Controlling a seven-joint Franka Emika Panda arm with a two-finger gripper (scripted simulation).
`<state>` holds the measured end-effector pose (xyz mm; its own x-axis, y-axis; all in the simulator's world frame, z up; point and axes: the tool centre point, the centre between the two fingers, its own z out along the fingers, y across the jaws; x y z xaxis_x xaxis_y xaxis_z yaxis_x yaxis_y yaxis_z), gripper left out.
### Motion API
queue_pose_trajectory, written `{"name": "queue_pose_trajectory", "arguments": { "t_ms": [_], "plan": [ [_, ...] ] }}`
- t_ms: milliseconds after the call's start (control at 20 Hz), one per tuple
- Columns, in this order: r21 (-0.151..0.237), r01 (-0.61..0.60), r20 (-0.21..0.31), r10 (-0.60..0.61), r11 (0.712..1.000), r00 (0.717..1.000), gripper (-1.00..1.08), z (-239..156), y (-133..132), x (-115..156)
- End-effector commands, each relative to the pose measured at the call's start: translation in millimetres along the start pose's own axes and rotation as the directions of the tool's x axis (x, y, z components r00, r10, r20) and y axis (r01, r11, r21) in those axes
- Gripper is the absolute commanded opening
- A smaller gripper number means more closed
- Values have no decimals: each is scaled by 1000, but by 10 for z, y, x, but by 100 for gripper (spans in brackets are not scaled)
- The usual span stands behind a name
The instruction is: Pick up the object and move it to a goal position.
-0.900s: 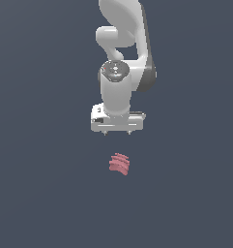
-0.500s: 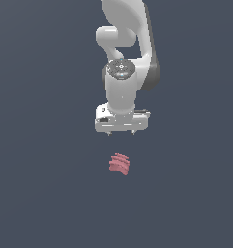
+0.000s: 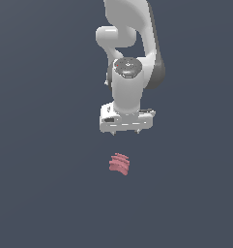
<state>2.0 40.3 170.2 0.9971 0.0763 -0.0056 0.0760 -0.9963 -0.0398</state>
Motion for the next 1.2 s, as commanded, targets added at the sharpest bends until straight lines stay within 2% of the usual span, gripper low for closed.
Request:
{"name": "queue_pose_trajectory", "arguments": {
  "t_ms": [0, 400, 650, 900, 1150],
  "plan": [
    [-1, 12, 0, -12, 1000, 1000, 100, 5, 0, 9],
    [-6, 110, 2, -110, 994, 994, 100, 46, 17, 85],
    [-12, 213, 4, -212, 977, 977, 100, 92, 35, 164],
    [-17, 343, 9, -343, 939, 939, 100, 153, 62, 266],
    [-20, 471, 14, -471, 882, 882, 100, 218, 92, 369]
  ]
}}
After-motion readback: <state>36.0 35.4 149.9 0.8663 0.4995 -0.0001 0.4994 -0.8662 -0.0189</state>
